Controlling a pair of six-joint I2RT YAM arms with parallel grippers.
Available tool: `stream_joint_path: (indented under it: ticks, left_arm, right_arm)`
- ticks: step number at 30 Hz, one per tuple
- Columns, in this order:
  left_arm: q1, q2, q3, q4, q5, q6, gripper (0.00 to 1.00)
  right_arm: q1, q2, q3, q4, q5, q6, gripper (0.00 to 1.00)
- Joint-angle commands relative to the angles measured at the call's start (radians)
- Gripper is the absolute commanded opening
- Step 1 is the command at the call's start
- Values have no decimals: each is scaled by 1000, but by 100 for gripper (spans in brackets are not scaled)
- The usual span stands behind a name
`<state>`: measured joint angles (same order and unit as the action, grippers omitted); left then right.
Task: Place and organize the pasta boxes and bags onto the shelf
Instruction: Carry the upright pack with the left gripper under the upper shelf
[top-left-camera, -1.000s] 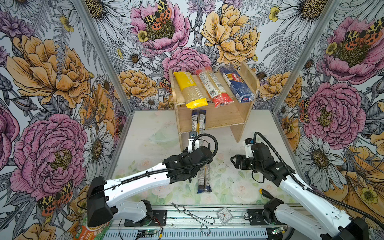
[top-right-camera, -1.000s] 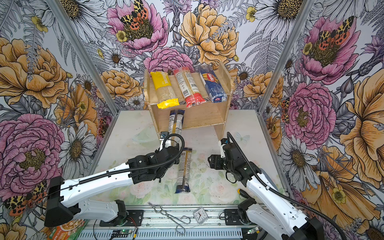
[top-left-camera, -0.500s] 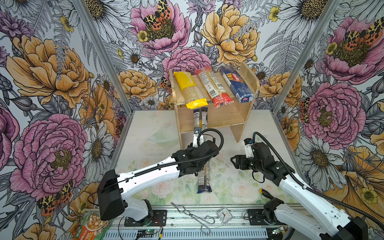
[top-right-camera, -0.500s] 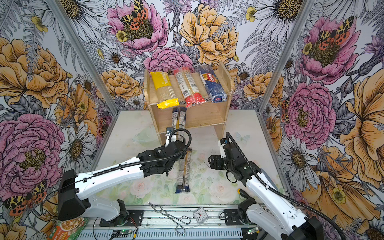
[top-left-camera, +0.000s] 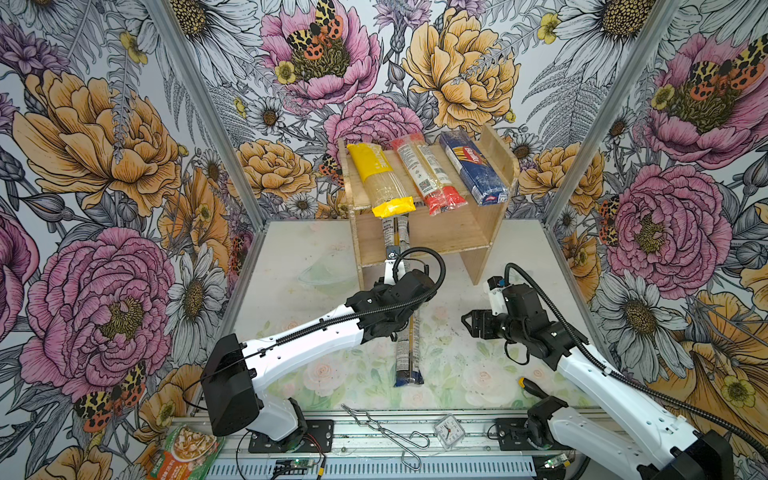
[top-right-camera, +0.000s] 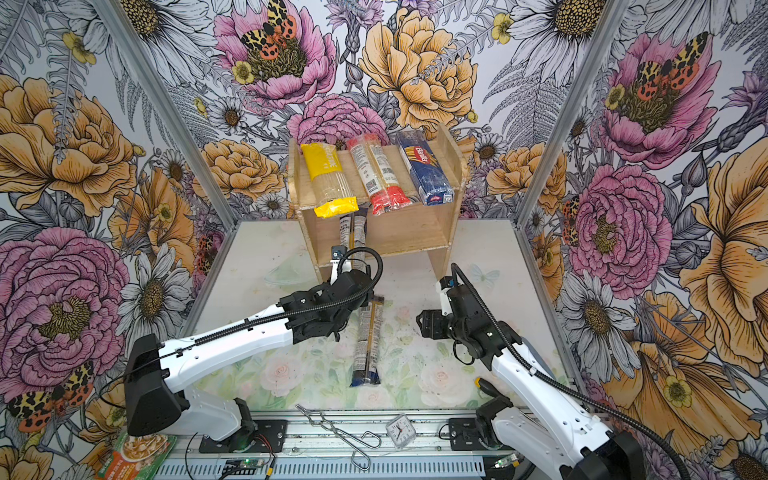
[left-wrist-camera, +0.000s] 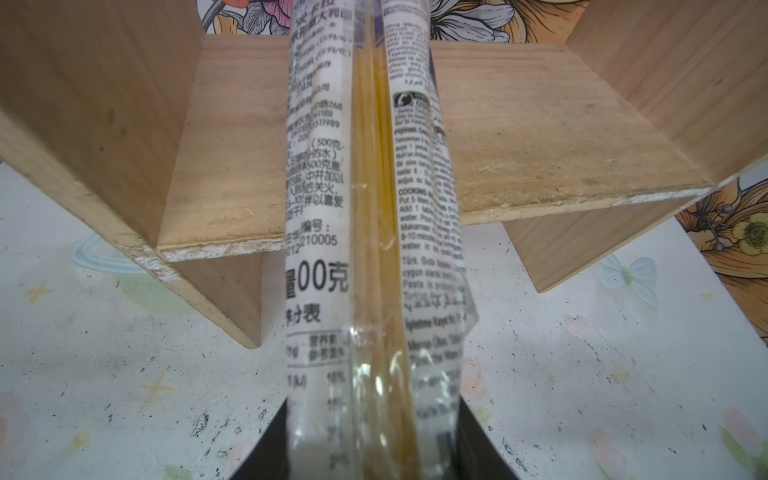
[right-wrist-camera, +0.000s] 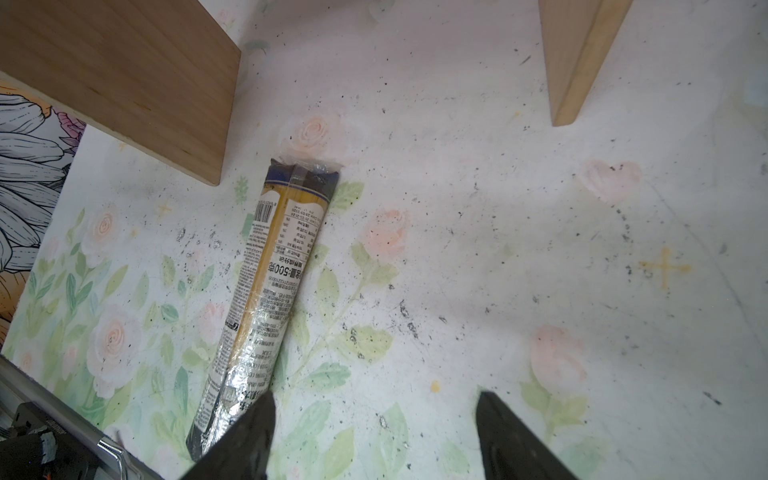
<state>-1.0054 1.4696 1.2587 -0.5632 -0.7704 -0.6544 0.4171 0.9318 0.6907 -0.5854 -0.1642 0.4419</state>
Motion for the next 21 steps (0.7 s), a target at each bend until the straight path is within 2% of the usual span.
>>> stream_joint_path:
  ticks: [1,21]
  left_arm:
    - [27,-16,60,148,-74,43,31]
    - [89,41,87,216,-69,85,32]
  right_arm:
    - [-9,1,13,23,-13,-21,78]
    - [-15,33,23,24,-17,-38,78]
